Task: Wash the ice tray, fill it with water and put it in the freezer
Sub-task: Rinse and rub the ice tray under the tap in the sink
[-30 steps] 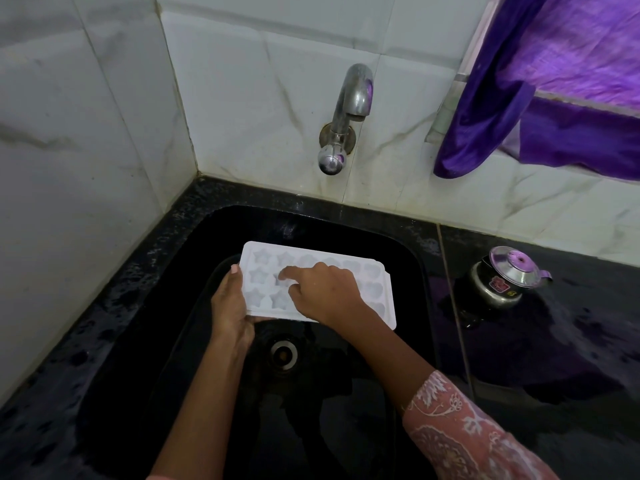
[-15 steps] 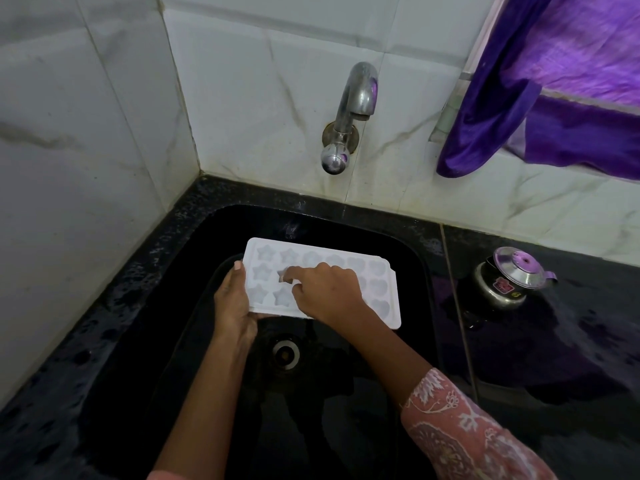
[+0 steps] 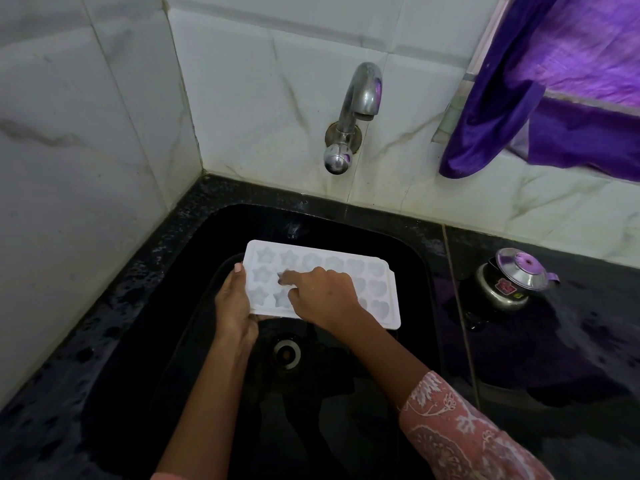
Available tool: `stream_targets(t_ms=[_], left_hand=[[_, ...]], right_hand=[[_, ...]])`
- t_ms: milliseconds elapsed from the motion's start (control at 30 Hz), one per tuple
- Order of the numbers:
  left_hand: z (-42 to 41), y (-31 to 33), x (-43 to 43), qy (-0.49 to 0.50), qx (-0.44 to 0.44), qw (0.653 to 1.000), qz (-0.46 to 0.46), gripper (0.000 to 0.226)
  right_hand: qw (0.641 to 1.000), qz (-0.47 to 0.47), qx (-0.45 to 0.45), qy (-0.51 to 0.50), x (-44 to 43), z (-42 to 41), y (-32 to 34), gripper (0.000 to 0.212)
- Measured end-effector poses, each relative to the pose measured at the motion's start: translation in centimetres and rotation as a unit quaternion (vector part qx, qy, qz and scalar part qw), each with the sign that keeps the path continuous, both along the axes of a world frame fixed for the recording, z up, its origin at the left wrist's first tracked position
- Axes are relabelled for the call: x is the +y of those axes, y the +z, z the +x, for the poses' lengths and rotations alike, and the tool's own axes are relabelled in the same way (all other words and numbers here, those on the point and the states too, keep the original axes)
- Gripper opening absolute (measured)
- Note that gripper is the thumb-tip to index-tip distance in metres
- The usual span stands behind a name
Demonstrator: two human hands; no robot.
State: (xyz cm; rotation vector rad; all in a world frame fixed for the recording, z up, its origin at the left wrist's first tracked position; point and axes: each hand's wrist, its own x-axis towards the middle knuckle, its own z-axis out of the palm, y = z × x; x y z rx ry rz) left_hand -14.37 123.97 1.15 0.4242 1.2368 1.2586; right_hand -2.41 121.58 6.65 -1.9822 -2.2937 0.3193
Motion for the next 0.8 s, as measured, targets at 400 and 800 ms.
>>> stream_targets(t_ms=[400,800], left_hand=[[0.3,0.3,-0.2,-0.007,0.002,1.000,-0.002,0.035],[0.3,0.2,-0.4,-0.004,0.005,1.000,0.000,0.030]], right_hand=[[1.000,0.003,-0.018,0.001,-0.1,0.4,0.0,0.037],[0.999,0.007,-0.007,0.046,0.0,-0.9,0.5,0.041]])
